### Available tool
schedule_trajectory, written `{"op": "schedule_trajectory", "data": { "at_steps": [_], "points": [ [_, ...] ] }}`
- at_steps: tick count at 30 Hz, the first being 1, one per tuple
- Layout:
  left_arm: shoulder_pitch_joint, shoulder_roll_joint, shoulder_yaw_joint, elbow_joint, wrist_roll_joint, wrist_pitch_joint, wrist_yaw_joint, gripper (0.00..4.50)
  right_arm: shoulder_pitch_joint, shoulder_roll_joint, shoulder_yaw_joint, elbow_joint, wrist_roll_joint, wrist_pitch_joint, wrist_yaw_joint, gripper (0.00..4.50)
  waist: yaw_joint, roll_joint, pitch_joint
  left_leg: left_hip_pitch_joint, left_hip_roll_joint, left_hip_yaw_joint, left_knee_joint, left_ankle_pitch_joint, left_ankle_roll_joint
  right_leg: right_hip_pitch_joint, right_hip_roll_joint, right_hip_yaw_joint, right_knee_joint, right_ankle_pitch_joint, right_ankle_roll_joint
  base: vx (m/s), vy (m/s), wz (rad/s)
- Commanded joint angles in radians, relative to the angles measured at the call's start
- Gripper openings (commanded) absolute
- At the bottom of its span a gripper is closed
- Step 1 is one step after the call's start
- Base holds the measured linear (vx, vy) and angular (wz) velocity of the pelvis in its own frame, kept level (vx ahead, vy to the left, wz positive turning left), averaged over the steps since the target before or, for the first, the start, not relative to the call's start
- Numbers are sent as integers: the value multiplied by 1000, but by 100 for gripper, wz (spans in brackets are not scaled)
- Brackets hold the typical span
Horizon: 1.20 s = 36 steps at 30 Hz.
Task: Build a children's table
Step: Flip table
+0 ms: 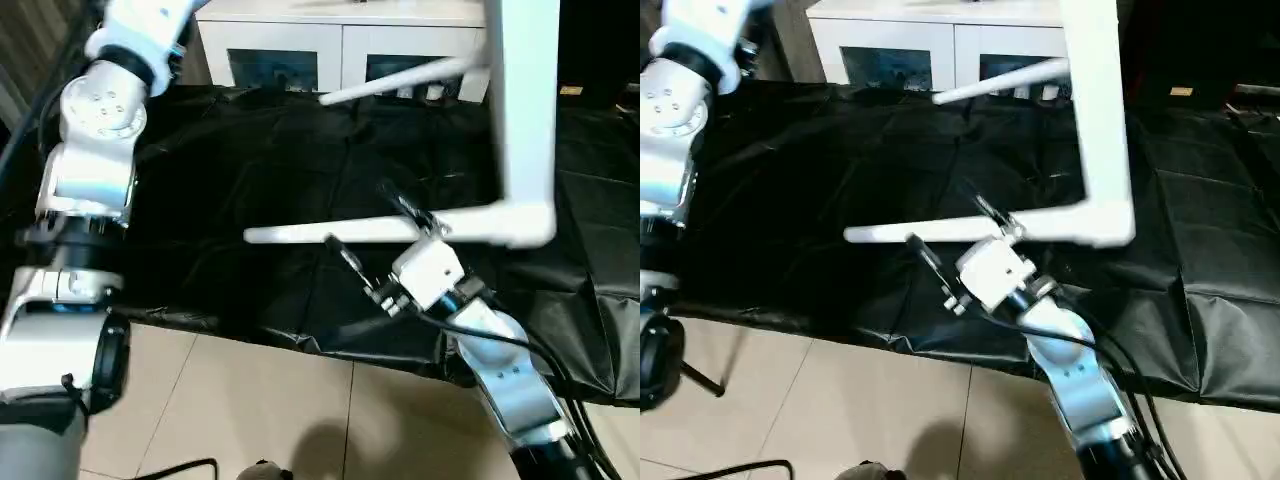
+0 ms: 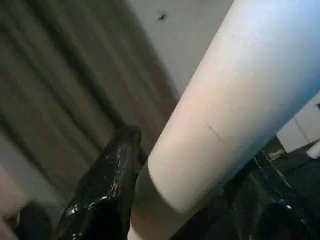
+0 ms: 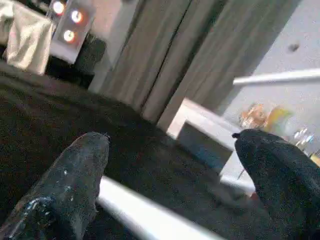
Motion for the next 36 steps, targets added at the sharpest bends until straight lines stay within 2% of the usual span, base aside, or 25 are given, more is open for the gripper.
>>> {"op": "schedule_trajectory", "data": {
  "at_steps": [1, 4, 5, 9, 11, 14, 18, 19, 20, 22, 25, 27, 29, 30, 34, 36],
  "points": [
    [11, -38, 98, -25, -136, 70, 25, 224, 22, -5, -2, -41, 35, 33, 31, 450, -4, -22, -71, 32, 54, -26, -72, -118, 93, 31, -49, 31, -58, 48, -259, 0, 0, 0],
    [20, -54, 123, -56, -149, 115, 38, 224, 59, -4, -3, -37, 93, 98, 65, 450, -4, -22, -73, 27, 54, -27, -69, -98, 110, 31, -48, 29, -54, 77, -263, 0, 0, 0],
    [24, -59, 132, -66, -153, 127, 41, 224, 74, 0, -11, -31, 122, 124, 73, 450, -2, -25, -72, 26, 54, -26, -66, -89, 125, 32, -49, 29, -55, 92, -268, 0, 0, 0],
    [38, -67, 141, -104, -159, 163, 40, 224, 111, 26, -57, 3, 201, 168, 63, 450, -1, -25, -70, 24, 57, -27, -69, -103, 126, 28, -51, 27, -59, 59, -270, 0, 0, 0],
    [41, -68, 140, -113, -159, 171, 40, 224, 117, 33, -71, 21, 214, 173, 59, 450, -3, -25, -68, 26, 57, -27, -73, -130, 113, 27, -49, 27, -63, 15, -265, 0, 0, 0],
    [41, -75, 141, -142, -159, 207, 44, 224, 113, 64, -111, 59, 263, 213, 43, 450, -7, -25, -62, 28, 57, -29, -82, -194, 76, 24, -51, 30, -74, -85, -245, 0, 0, 0],
    [39, -79, 141, -159, -158, 225, 42, 224, 77, 87, -137, 86, 290, 256, 17, 450, -8, -23, -62, 28, 57, -30, -85, -203, 55, 22, -50, 30, -76, -109, -233, 0, 0, 0],
    [39, -79, 141, -161, -158, 228, 42, 224, 75, 86, -133, 83, 294, 262, 24, 450, -7, -25, -63, 29, 58, -30, -87, -200, 51, 22, -51, 30, -75, -105, -232, 0, 0, 0],
    [39, -79, 141, -162, -159, 230, 42, 224, 75, 82, -128, 79, 297, 266, 33, 450, -4, -22, -63, 33, 58, -29, -86, -202, 48, 18, -51, 31, -77, -104, -235, 0, 0, 0],
    [39, -79, 141, -164, -159, 231, 42, 224, 78, 78, -123, 76, 299, 268, 40, 450, -5, -23, -63, 31, 57, -29, -85, -198, 45, 20, -51, 32, -75, -94, -236, 0, 0, 0],
    [38, -77, 137, -179, -161, 250, 41, 224, 79, 66, -133, 81, 299, 264, 55, 450, -5, -23, -67, 25, 54, -29, -82, -161, 54, 25, -51, 30, -70, -41, -230, 0, 0, 0],
    [34, -82, 139, -184, -168, 263, 38, 224, 53, 51, -162, 102, 298, 261, 52, 450, -5, -20, -66, 25, 53, -28, -80, -151, 61, 24, -50, 29, -70, -31, -234, 0, 0, 0],
    [32, -87, 142, -187, -170, 271, 36, 224, 34, 39, -177, 113, 297, 258, 52, 450, -5, -22, -66, 25, 53, -27, -79, -156, 62, 26, -51, 29, -71, -40, -239, 0, 0, 0],
    [31, -89, 143, -187, -171, 272, 36, 224, 29, 37, -181, 115, 298, 258, 52, 450, -4, -19, -67, 26, 54, -28, -80, -159, 61, 25, -51, 29, -71, -45, -240, 0, 0, 0],
    [27, -95, 151, -191, -183, 290, 37, 224, -14, 7, -206, 126, 302, 256, 56, 450, -4, -21, -67, 28, 54, -27, -78, -157, 57, 25, -50, 29, -71, -43, -244, 0, 0, 0],
    [26, -98, 156, -199, -191, 306, 36, 224, -32, -1, -221, 126, 323, 270, 57, 450, -5, -24, -68, 26, 52, -26, -76, -137, 66, 28, -50, 28, -68, -19, -249, 0, 0, 0]
  ]
}}
